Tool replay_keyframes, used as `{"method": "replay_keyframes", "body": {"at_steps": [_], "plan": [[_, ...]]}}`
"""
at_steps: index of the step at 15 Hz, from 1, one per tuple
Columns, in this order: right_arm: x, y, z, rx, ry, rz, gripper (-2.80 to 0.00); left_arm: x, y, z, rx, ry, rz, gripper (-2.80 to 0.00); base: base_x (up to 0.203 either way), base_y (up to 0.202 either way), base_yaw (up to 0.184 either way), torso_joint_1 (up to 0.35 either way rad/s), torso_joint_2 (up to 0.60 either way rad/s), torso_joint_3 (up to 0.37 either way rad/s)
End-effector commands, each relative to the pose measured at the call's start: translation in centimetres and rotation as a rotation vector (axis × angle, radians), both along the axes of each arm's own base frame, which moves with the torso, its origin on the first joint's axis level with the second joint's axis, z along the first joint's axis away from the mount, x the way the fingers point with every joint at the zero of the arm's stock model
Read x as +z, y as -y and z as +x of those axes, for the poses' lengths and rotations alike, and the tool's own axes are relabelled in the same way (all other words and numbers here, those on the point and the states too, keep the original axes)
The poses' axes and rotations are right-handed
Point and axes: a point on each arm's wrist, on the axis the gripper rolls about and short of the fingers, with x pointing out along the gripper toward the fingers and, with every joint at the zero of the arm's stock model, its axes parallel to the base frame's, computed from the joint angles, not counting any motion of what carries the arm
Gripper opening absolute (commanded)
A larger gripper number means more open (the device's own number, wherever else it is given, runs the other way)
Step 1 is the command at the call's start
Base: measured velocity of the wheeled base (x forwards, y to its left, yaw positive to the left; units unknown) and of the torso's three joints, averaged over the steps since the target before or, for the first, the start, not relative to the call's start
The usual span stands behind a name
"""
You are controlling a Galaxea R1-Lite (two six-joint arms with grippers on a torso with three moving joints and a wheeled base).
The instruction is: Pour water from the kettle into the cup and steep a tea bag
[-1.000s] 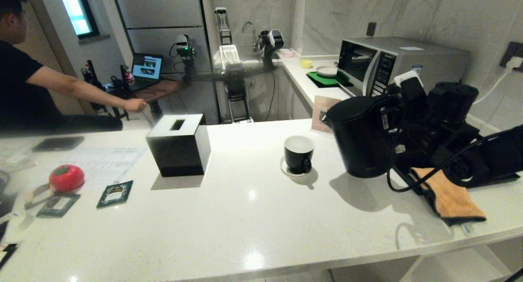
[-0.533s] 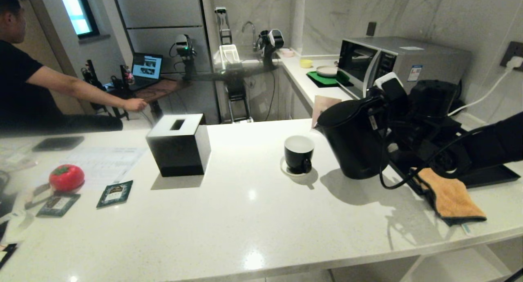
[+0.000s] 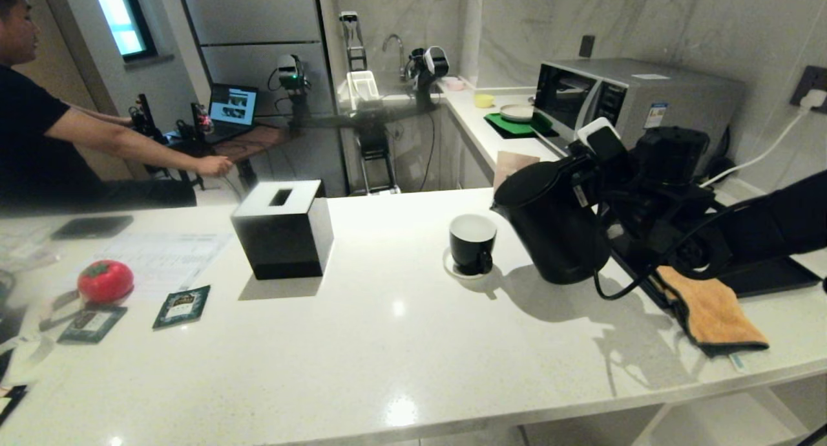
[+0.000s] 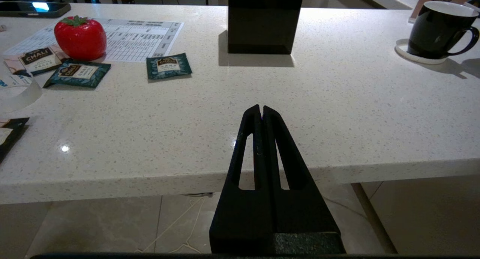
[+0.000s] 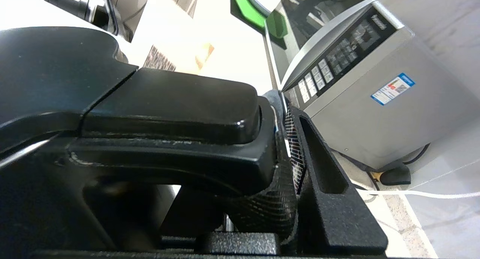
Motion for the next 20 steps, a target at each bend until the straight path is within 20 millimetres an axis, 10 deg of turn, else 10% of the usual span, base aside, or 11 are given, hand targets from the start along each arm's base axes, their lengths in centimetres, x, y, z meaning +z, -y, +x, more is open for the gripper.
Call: {"method": "replay_keyframes", "body": {"at_steps": [1, 20], "plan": [[0.1, -0.1, 0.1, -0.001, 0.006, -0.012, -2.80, 0.0, 0.0, 0.0, 0.001, -0.001, -0.001, -2.80, 0.000, 0.000, 0.000, 0.000, 0.00, 0.000], [0.4, -0.5, 2.5, -0.013, -0.004, -0.064, -2.80, 0.0, 0.0, 0.0, 0.001, -0.001, -0.001, -2.80, 0.000, 0.000, 0.000, 0.000, 0.00, 0.000]]}}
